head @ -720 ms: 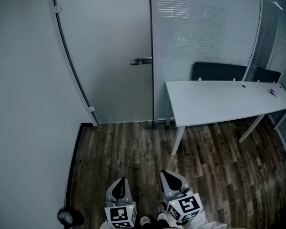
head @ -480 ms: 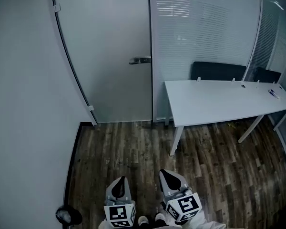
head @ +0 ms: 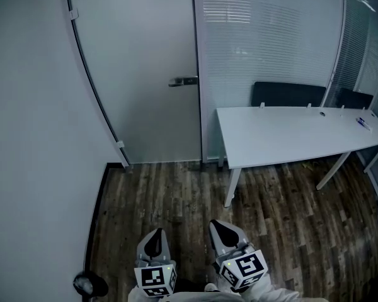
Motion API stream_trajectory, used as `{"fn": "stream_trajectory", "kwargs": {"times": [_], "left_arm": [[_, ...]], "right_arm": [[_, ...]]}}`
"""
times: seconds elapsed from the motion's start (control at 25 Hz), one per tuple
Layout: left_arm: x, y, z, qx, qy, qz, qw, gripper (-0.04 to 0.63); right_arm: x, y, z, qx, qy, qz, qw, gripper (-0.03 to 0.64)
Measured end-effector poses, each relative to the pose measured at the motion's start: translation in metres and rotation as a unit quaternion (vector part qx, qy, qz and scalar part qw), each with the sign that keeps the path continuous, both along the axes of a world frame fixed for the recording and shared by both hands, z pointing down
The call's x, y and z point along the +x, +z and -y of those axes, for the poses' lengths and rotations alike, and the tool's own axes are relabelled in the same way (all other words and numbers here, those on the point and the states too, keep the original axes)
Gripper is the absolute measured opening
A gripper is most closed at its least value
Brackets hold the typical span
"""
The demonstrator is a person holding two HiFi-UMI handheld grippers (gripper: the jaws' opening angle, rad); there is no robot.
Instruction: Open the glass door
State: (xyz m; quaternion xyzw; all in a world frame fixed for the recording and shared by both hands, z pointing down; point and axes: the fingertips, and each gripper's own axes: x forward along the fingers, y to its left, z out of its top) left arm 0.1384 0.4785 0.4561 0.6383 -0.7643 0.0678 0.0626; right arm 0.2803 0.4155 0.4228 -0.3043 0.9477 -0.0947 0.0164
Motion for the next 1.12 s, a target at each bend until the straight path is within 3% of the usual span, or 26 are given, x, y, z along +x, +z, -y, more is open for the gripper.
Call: {"fn": "stream_trajectory", "kwargs": {"times": [0.2,0.4,1.12], "left_arm": [[-0.011,-0.001,0.021,0.007,0.004,0.004,1.0,0.002],[-0.048,0.004,0.062,0.01,0.01,0.0,0.9999,0.002],[-0.245,0.01,0.216,0.006,0.039,-0.007,0.9992,0.002]], "right_arm": [[-0.01,0.004,0.021,0.0,0.004,-0.002,1.0,0.005],[-0.049,0.006,0.059,-0.002,0.01,-0.006,1.0,0.005],[-0.243,0.016,0.209,-0.019,0.036,-0.018,0.999,0.005]]}}
